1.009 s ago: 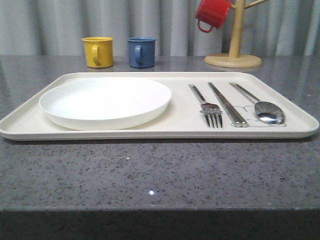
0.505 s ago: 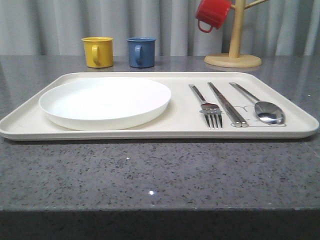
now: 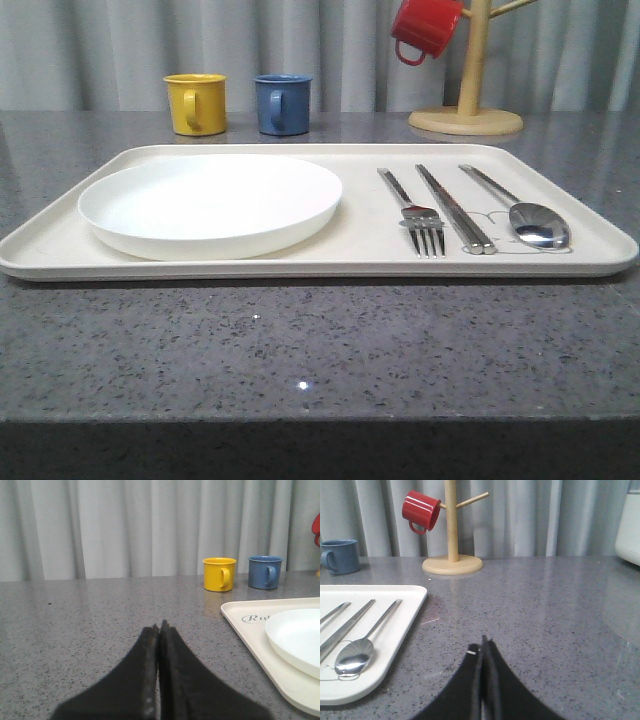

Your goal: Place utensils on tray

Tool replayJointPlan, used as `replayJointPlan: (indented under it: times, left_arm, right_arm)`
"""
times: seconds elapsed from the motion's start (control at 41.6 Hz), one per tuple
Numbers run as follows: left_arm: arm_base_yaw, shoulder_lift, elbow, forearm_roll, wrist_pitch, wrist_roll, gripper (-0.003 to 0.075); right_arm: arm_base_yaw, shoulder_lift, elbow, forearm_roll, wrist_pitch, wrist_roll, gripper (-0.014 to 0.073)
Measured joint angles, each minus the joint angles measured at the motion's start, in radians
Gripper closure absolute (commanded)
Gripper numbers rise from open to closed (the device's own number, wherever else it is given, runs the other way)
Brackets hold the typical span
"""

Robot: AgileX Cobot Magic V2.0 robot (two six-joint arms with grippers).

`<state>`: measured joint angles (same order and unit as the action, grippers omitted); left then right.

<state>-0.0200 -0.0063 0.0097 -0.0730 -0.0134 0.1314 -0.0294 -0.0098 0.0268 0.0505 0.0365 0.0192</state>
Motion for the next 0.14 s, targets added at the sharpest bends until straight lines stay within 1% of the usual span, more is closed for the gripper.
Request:
replayJointPlan:
  times: [0.144]
  left_arm:
    - [0.000, 0.000, 0.000, 0.000, 0.000, 0.000, 0.0738]
  right_arm:
    - [0.000, 0.000, 0.000, 0.000, 0.000, 0.000, 0.0662]
